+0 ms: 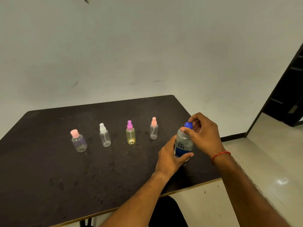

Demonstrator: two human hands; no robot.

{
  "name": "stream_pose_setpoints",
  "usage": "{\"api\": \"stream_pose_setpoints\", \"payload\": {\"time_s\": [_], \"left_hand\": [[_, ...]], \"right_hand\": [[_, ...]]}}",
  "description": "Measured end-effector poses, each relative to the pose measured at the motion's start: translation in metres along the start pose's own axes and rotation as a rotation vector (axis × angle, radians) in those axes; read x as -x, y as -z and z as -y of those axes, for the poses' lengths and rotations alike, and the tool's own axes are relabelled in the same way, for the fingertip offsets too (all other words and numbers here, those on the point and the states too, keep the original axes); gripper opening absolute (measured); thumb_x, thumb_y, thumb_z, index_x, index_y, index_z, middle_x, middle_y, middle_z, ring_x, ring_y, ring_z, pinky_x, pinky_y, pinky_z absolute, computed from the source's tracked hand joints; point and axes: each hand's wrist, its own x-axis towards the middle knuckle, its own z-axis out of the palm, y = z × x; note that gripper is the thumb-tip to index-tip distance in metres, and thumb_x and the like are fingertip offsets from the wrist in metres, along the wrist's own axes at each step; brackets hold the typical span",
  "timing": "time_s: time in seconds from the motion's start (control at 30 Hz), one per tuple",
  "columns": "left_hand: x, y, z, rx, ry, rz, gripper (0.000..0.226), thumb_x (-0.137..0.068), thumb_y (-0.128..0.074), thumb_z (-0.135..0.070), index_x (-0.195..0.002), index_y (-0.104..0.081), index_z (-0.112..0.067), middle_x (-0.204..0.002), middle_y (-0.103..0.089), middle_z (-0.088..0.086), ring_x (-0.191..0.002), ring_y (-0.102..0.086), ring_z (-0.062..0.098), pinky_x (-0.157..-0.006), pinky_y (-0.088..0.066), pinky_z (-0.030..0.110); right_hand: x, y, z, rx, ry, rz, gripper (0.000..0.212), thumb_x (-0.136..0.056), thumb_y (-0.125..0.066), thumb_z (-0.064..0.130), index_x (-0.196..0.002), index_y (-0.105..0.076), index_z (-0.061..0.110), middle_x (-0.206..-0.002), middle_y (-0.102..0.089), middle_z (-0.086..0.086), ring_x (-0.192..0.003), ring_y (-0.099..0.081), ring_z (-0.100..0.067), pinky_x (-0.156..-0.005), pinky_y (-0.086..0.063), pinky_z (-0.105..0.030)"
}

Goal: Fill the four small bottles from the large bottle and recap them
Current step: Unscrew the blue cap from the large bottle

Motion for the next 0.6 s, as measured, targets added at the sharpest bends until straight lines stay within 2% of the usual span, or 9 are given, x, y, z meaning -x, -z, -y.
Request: {"api": "stream_pose_setpoints", "payload": {"time_s": [0.07,0.17,0.23,0.3,0.37,0.43,0.53,0.6], "left_hand": [[0.0002,0.0000,0.0006,0.002,-0.004,0.000,0.075,-0.078,-0.082,-0.052,-0.142,-0.047,-0.038,-0.135,-0.062,-0.018,-0.125,-0.058,-0.001,-0.104,-0.053,0.026],[-0.0012,-0.0001,0.0018,0.002,-0.002,0.010,0.077,-0.077,-0.082,-0.053,-0.143,-0.046,-0.035,-0.137,-0.061,-0.015,-0.127,-0.058,0.004,-0.106,-0.053,0.032],[-0.0022,-0.0003,0.0018,-0.007,-0.002,0.013,0.079,-0.077,-0.081,-0.054,-0.144,-0.046,-0.033,-0.139,-0.060,-0.013,-0.130,-0.057,0.006,-0.107,-0.052,0.034],[-0.0029,-0.0008,0.0022,-0.017,-0.001,0.020,0.079,-0.077,-0.080,-0.054,-0.145,-0.045,-0.033,-0.141,-0.059,-0.013,-0.131,-0.055,0.006,-0.109,-0.050,0.033],[-0.0018,-0.0005,0.0018,-0.016,0.000,0.024,0.077,-0.078,-0.080,-0.053,-0.144,-0.046,-0.035,-0.140,-0.060,-0.015,-0.130,-0.055,0.004,-0.107,-0.051,0.030],[-0.0009,0.0002,0.0016,-0.006,0.004,0.024,0.075,-0.078,-0.081,-0.054,-0.142,-0.047,-0.036,-0.138,-0.060,-0.017,-0.128,-0.056,0.001,-0.105,-0.051,0.026],[0.0006,0.0013,0.0010,-0.010,0.004,0.021,0.076,-0.077,-0.081,-0.054,-0.143,-0.046,-0.036,-0.137,-0.060,-0.017,-0.125,-0.055,-0.002,-0.103,-0.049,0.020],[0.0002,0.0012,0.0007,-0.014,0.003,0.021,0.077,-0.077,-0.081,-0.052,-0.144,-0.046,-0.034,-0.138,-0.060,-0.015,-0.126,-0.054,-0.002,-0.102,-0.047,0.018]], "right_hand": [[-0.0005,-0.0002,-0.0013,-0.035,-0.007,0.017,0.025,-0.082,-0.076,0.019,-0.101,-0.060,0.024,-0.095,-0.061,0.006,-0.084,-0.058,-0.008,-0.076,-0.048,-0.015],[-0.0009,0.0049,-0.0014,-0.120,0.013,0.096,0.039,-0.085,-0.070,0.005,-0.113,-0.059,0.029,-0.106,-0.065,0.008,-0.096,-0.061,-0.005,-0.084,-0.049,-0.015],[-0.0008,0.0061,-0.0017,-0.120,0.040,0.131,0.050,-0.084,-0.072,0.007,-0.125,-0.054,0.029,-0.112,-0.065,0.009,-0.100,-0.062,-0.009,-0.090,-0.051,-0.022],[0.0004,0.0049,-0.0005,-0.082,0.022,0.107,0.057,-0.082,-0.077,0.018,-0.131,-0.049,0.026,-0.112,-0.061,0.007,-0.099,-0.060,-0.011,-0.089,-0.050,-0.026],[0.0012,0.0030,0.0024,-0.024,-0.015,0.056,0.053,-0.079,-0.078,0.031,-0.124,-0.052,0.023,-0.103,-0.060,0.004,-0.091,-0.058,-0.012,-0.082,-0.051,-0.025],[0.0018,0.0029,0.0040,0.044,-0.001,0.028,0.039,-0.078,-0.079,0.035,-0.108,-0.058,0.022,-0.093,-0.059,0.004,-0.081,-0.057,-0.012,-0.074,-0.049,-0.019],[0.0014,0.0059,0.0033,0.037,0.046,0.050,0.023,-0.082,-0.076,0.020,-0.099,-0.062,0.025,-0.095,-0.062,0.007,-0.085,-0.058,-0.009,-0.074,-0.048,-0.015],[0.0014,0.0090,0.0033,-0.017,0.048,0.105,0.031,-0.084,-0.071,0.006,-0.105,-0.063,0.027,-0.104,-0.064,0.008,-0.093,-0.060,-0.007,-0.080,-0.048,-0.013]]}}
